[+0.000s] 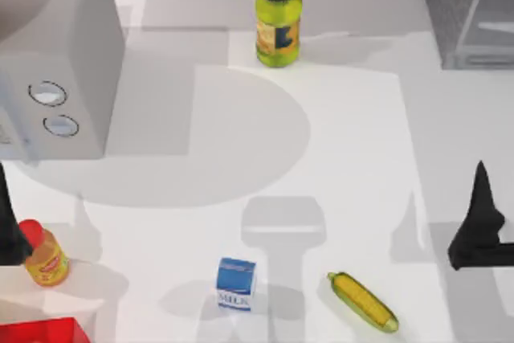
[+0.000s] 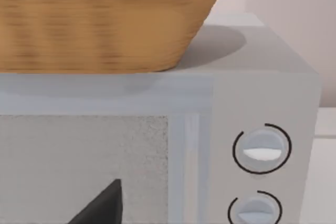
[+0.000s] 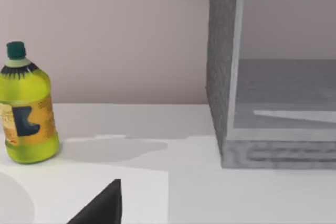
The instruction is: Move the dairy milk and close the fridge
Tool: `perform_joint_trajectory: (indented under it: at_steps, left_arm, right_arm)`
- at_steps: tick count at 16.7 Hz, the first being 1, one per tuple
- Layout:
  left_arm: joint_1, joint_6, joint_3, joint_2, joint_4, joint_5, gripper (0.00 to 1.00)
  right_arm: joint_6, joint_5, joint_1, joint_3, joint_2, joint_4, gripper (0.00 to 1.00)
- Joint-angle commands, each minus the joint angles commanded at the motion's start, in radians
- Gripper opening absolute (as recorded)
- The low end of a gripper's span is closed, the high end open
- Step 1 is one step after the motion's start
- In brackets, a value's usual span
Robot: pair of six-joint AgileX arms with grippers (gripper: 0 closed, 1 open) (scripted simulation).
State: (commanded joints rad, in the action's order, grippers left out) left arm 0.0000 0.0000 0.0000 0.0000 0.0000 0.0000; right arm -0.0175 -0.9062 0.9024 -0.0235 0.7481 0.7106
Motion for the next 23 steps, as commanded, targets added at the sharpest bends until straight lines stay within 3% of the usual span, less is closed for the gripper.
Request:
perform_joint_trajectory:
  at_steps: [10, 23]
  left_arm:
    - [0.0, 0.0, 0.0, 0.0, 0.0, 0.0, 1.0]
    - [0.0, 0.0, 0.0, 0.0, 0.0, 0.0, 1.0]
  right_arm:
    - [-0.032, -0.029, 0.023, -0.025, 0.041, -0.009, 1.0]
    - [-0.609, -0.154, 0.104, -0.488, 0.449, -0.501, 1.0]
